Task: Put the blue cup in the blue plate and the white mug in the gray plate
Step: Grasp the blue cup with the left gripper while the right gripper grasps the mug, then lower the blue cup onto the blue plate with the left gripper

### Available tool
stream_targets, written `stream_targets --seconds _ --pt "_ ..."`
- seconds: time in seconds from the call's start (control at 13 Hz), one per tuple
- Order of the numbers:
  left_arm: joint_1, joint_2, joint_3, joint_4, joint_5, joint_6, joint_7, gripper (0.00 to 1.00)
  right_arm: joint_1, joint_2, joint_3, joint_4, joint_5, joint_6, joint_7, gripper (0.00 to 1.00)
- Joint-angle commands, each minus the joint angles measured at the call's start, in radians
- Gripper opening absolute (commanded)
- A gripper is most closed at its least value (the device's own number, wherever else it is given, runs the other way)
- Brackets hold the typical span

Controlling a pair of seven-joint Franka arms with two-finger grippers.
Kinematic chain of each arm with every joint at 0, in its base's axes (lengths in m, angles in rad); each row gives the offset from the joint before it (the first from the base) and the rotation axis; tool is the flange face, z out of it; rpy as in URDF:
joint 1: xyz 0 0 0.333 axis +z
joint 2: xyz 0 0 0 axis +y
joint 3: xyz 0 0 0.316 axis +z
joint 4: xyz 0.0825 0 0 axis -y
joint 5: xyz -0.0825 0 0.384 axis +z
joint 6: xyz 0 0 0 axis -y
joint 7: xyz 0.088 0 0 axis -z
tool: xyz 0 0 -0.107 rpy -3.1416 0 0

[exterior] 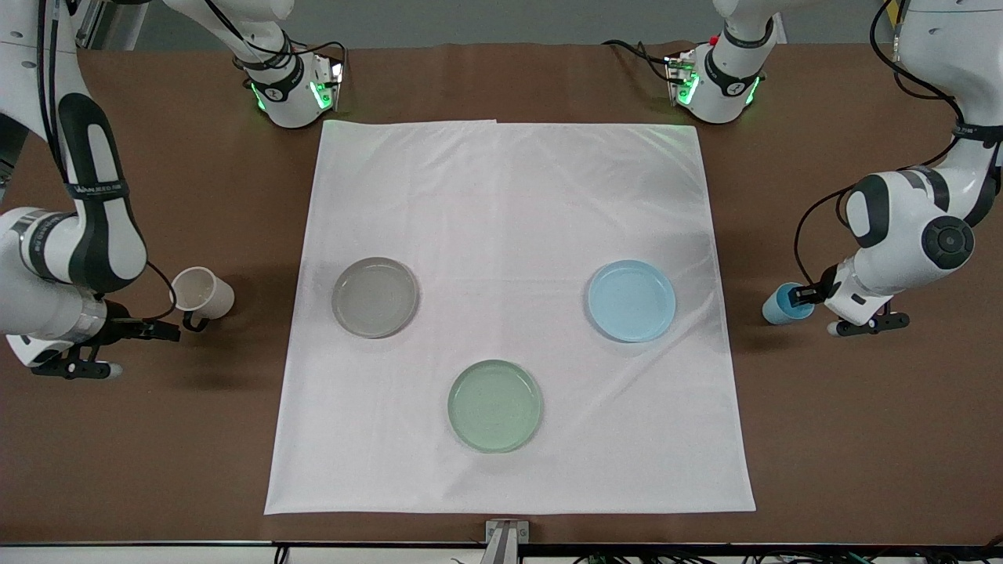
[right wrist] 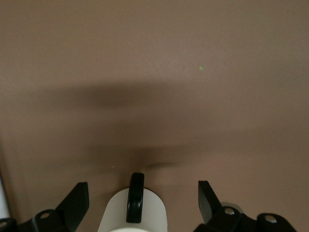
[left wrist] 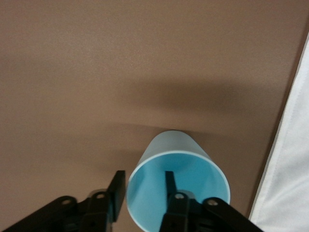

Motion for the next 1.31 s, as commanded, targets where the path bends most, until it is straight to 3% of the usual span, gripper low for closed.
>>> stream_targets --seconds 0.0,0.23,0.38,0.54,0.77,1.08,1.23 --pt "-0.001 -0.010 -0.011 0.004 0.009 0.014 -0.015 0.00 -0.005 -0.026 0.010 -0.111 0.010 0.095 -0.011 1.00" --pt "-0.004 -0.052 -0.075 0.008 0.000 -0.049 -0.057 0.00 -0.003 -0.008 0.011 -0.146 0.017 0.152 -0.010 0.96" --pt "-0.004 -0.066 -0.176 0.025 0.000 -0.114 -0.202 0.00 -0.005 -0.008 0.011 -0.152 0.018 0.158 -0.010 0.91" --pt "-0.007 -0.066 -0.286 0.046 0.000 -0.164 -0.386 0.00 -0.007 0.008 0.011 -0.152 0.018 0.158 -0.010 0.77" --pt "-0.027 -0.040 -0.392 0.068 0.001 -0.165 -0.583 0.00 -0.008 0.019 0.011 -0.152 0.018 0.158 -0.010 0.55" --pt "-0.098 0.030 -0.399 0.080 0.010 -0.116 -0.676 0.00 -0.011 0.025 0.014 -0.149 0.019 0.157 -0.020 0.33" --pt "-0.098 0.061 -0.399 0.094 0.012 -0.110 -0.689 0.11 -0.014 0.025 0.016 -0.149 0.019 0.157 -0.023 0.24"
